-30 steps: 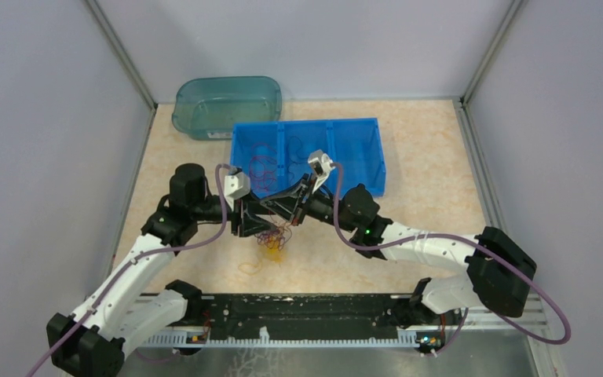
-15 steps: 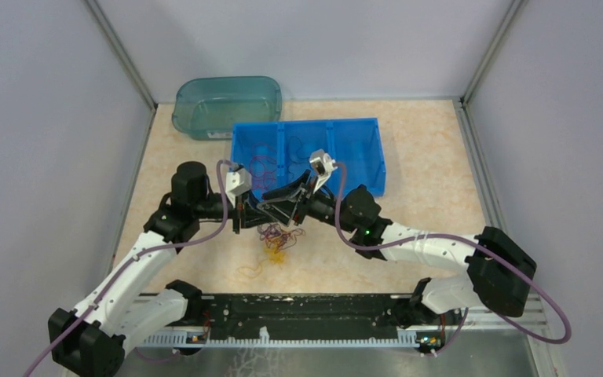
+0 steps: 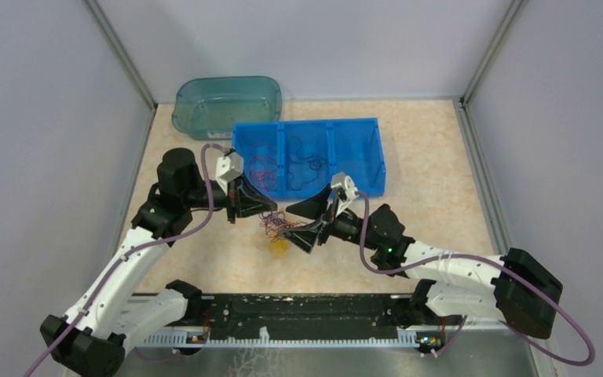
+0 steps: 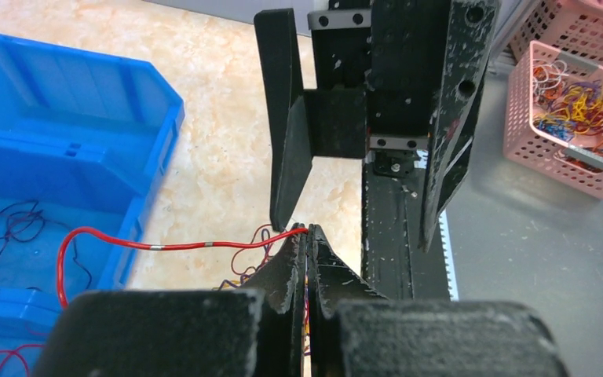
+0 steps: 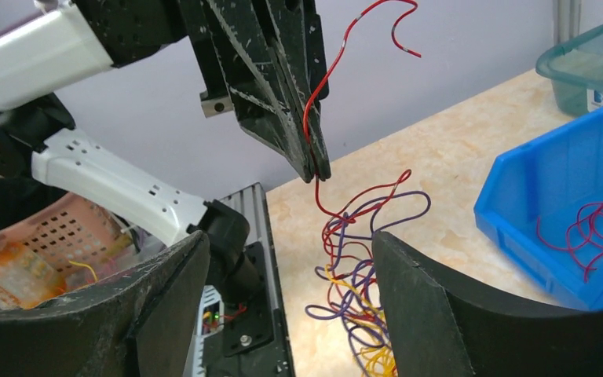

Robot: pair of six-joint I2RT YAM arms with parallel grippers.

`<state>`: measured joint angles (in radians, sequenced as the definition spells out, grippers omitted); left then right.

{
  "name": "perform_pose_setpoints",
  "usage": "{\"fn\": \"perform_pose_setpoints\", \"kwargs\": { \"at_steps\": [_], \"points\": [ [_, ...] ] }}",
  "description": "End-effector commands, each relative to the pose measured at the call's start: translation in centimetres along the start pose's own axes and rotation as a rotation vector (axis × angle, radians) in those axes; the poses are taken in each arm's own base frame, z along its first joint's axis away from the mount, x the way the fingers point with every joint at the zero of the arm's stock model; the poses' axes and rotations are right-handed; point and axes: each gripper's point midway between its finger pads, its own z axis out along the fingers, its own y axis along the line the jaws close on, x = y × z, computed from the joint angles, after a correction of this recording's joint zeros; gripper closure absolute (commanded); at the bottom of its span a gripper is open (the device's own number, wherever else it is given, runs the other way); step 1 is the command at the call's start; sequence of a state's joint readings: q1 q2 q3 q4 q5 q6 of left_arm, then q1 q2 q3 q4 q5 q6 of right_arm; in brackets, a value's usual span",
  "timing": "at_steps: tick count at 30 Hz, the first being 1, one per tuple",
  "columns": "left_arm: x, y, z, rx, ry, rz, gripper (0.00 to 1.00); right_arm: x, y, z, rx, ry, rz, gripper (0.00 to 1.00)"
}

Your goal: Untangle the cables

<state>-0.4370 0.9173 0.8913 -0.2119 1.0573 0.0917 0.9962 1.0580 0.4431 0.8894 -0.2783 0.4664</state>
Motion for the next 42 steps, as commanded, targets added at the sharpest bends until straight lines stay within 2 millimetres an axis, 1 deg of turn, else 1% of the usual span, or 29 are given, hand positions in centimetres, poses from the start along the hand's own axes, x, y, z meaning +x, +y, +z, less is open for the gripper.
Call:
{"fn": "perform_pose_setpoints", "kwargs": {
  "at_steps": [1,3,7,10,14,16,19,22,27,34,35,38,42],
  "points": [
    [-1.4,-1.0,0.1,0.046,-0.017,-0.055,1.00,-3.0,1.2,1.9,-0.088,-0.091,-0.109,0.25],
    [-1.7,-1.1,0.2,0.049,-0.022,-0.063,1.00,-3.4,1.5,3.0,-0.115,-0.107,-0.117,0.28],
    [-2.6,-1.3,0.1,0.056,-0.034,-0.076,1.00,-3.0,1.1,4.8,-0.132,-0.107,-0.113,0.37],
    [-3.3,-1.7,0.1,0.071,-0.044,-0.086,1.00,-2.7,0.6,5.6,-0.117,-0.120,-0.108,0.43],
    [-4.3,-2.4,0.0,0.102,-0.062,-0.120,1.00,-2.3,0.0,6.1,-0.109,-0.134,-0.098,0.52],
    [-5.0,-2.7,-0.1,0.110,-0.074,-0.119,1.00,-1.8,0.1,6.3,-0.126,-0.123,-0.084,0.58],
    [-6.3,-2.9,-0.2,0.114,-0.091,-0.103,1.00,-0.4,0.0,6.5,-0.140,-0.093,-0.049,0.64],
    [-7.9,-2.9,-0.3,0.106,-0.109,-0.071,1.00,1.3,-0.7,6.3,-0.127,-0.069,-0.021,0.70],
    [-10.3,-2.8,-0.5,0.084,-0.143,0.005,1.00,3.8,-2.1,5.6,-0.084,-0.022,0.010,0.72],
    [-14.2,-2.5,-1.0,0.038,-0.180,0.118,1.00,6.9,-3.6,4.6,-0.030,0.039,0.062,0.74],
    [-14.9,-2.4,-1.1,0.024,-0.190,0.146,1.00,6.9,-3.5,4.5,-0.035,0.028,0.064,0.74],
    [-16.8,-2.2,-1.6,-0.025,-0.218,0.237,1.00,7.7,-3.8,4.1,-0.026,0.035,0.084,0.75],
    [-19.6,-1.3,-2.5,-0.125,-0.262,0.360,1.00,8.7,-4.2,3.7,-0.017,0.046,0.100,0.73]
  ]
}}
